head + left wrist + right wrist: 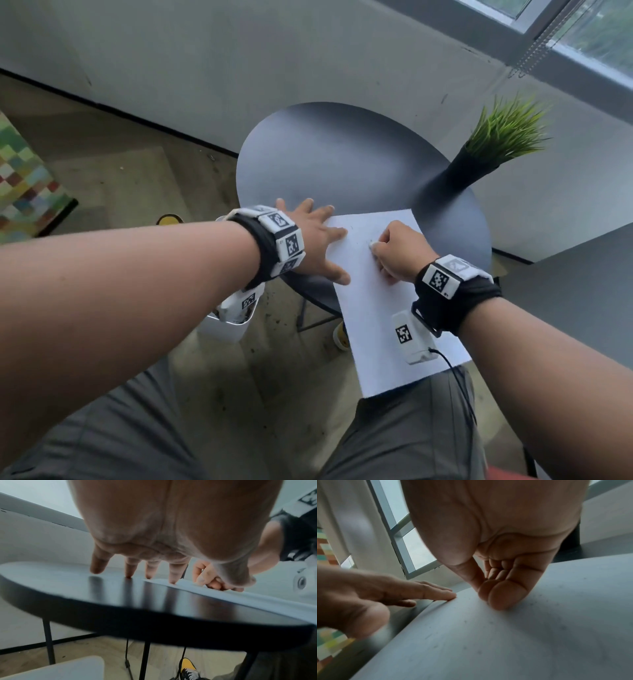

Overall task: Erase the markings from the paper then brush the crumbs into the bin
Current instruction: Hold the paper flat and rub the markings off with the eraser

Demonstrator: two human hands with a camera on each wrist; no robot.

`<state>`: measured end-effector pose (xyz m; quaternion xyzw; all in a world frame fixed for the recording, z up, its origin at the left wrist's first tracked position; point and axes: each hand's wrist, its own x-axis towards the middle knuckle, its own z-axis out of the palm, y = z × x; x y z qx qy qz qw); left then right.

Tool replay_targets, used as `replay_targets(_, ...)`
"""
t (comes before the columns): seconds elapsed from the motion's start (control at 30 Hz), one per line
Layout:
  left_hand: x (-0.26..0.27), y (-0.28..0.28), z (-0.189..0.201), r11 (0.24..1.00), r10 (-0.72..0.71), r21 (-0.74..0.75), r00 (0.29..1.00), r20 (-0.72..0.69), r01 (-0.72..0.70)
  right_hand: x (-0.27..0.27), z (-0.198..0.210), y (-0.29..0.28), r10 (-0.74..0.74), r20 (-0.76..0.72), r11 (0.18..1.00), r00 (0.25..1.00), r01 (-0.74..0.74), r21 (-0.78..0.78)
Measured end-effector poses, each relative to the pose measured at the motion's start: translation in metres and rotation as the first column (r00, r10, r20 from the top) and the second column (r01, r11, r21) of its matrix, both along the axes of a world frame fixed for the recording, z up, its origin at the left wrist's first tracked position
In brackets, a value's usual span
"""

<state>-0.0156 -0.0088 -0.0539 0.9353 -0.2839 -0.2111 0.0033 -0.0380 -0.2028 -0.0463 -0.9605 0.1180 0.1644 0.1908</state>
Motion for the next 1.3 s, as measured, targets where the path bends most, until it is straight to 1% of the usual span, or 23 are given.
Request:
replay_targets(0.07, -0.002, 0.003, -0.009, 1.000, 0.009, 0.002, 1.000, -0.002, -0.009, -0.004, 0.002, 0.002, 0.011, -0.018, 1.000, 1.000, -0.011, 0.021)
replay_targets(0.23, 0.002, 0.004, -0.011, 1.000, 0.014, 0.009, 1.000, -0.020, -0.014, -0.001, 0.009, 0.007, 0.194, 0.027, 0.977, 0.981, -0.196, 0.085)
replay_targets(0.37, 0.008, 0.000, -0.005, 0.999, 0.014, 0.050, 0.999, -0.040, -0.012, 0.009, 0.006, 0.006, 0.139, 0.108, 0.988, 0.984, -0.130, -0.085)
replay_targets(0.43, 0.010, 0.000, -0.005, 0.999, 0.013, 0.054, 0.998, -0.054, -0.011, 0.000, 0.002, 0.016, 0.263, 0.139, 0.964, 0.955, -0.255, -0.078)
replay_targets(0.5, 0.010, 0.000, -0.005, 0.999, 0.003, 0.044, 0.998, -0.055, 0.000, -0.015, 0.001, 0.029, 0.490, 0.117, 0.871, 0.864, -0.490, -0.035)
replay_targets(0.53, 0.011, 0.000, -0.006, 0.999, -0.002, 0.045, 0.999, -0.051, 0.005, -0.018, 0.001, 0.030, 0.549, 0.091, 0.835, 0.831, -0.550, -0.015)
replay_targets(0.57, 0.011, 0.000, -0.005, 0.999, -0.003, 0.053, 0.999, -0.047, 0.006, -0.013, 0.003, 0.027, 0.535, 0.073, 0.844, 0.841, -0.536, -0.015)
replay_targets(0.6, 0.011, 0.000, -0.005, 0.998, -0.004, 0.062, 0.999, -0.046, 0.007, -0.005, 0.004, 0.022, 0.459, 0.074, 0.888, 0.885, -0.459, -0.027)
replay_targets(0.67, 0.010, -0.001, -0.005, 0.997, 0.003, 0.075, 0.999, -0.044, 0.001, 0.011, 0.004, 0.010, 0.221, 0.095, 0.973, 0.971, -0.213, -0.083)
replay_targets(0.7, 0.010, -0.001, -0.005, 0.997, 0.005, 0.077, 0.999, -0.046, -0.002, 0.013, 0.000, 0.007, 0.156, 0.107, 0.983, 0.982, -0.144, -0.112)
replay_targets(0.73, 0.010, -0.001, -0.004, 0.997, 0.006, 0.073, 0.999, -0.050, -0.002, 0.010, -0.002, 0.012, 0.169, 0.125, 0.979, 0.978, -0.152, -0.132)
replay_targets(0.8, 0.010, 0.000, -0.005, 0.999, 0.004, 0.052, 0.998, -0.060, -0.001, -0.003, -0.007, 0.029, 0.357, 0.146, 0.933, 0.923, -0.343, -0.108)
replay_targets(0.83, 0.011, 0.001, -0.006, 0.999, 0.002, 0.046, 0.998, -0.065, 0.001, -0.011, -0.007, 0.035, 0.473, 0.134, 0.881, 0.871, -0.468, -0.071)
replay_targets(0.87, 0.011, 0.001, -0.005, 0.999, -0.002, 0.047, 0.998, -0.067, 0.006, -0.015, -0.005, 0.035, 0.544, 0.104, 0.838, 0.833, -0.544, -0.030)
replay_targets(0.9, 0.011, 0.001, -0.005, 0.998, -0.008, 0.054, 0.998, -0.064, 0.012, -0.013, -0.002, 0.032, 0.558, 0.076, 0.829, 0.826, -0.559, -0.008)
replay_targets(0.93, 0.010, 0.000, -0.004, 0.998, -0.014, 0.061, 0.998, -0.056, 0.018, -0.006, 0.001, 0.027, 0.514, 0.071, 0.857, 0.855, -0.514, -0.023)
replay_targets(1.0, 0.008, -0.002, -0.002, 0.996, -0.028, 0.081, 0.999, -0.045, 0.032, 0.008, 0.003, 0.012, 0.316, 0.102, 0.947, 0.943, -0.307, -0.091)
replay_targets(1.03, 0.007, -0.003, -0.001, 0.995, -0.038, 0.091, 0.998, -0.044, 0.042, 0.011, 0.001, 0.007, 0.227, 0.120, 0.970, 0.966, -0.214, -0.113)
replay_targets(1.07, 0.007, -0.003, -0.001, 0.994, -0.049, 0.098, 0.998, -0.045, 0.053, 0.011, -0.001, 0.007, 0.196, 0.138, 0.977, 0.971, -0.180, -0.117)
replay_targets(1.1, 0.007, -0.003, 0.000, 0.993, -0.060, 0.097, 0.997, -0.050, 0.064, 0.008, -0.004, 0.012, 0.226, 0.154, 0.971, 0.962, -0.210, -0.112)
replay_targets(1.2, 0.008, -0.003, 0.000, 0.993, -0.080, 0.075, 0.994, -0.078, 0.086, -0.012, -0.008, 0.027, 0.472, 0.157, 0.881, 0.867, -0.464, -0.085)
replay_targets(1.23, 0.007, -0.003, 0.001, 0.993, -0.085, 0.080, 0.993, -0.084, 0.092, -0.013, -0.007, 0.025, 0.488, 0.155, 0.873, 0.859, -0.482, -0.076)
replay_targets(1.3, 0.005, -0.003, 0.005, 0.989, -0.089, 0.110, 0.993, -0.076, 0.098, -0.003, -0.003, 0.016, 0.370, 0.147, 0.929, 0.917, -0.362, -0.083)
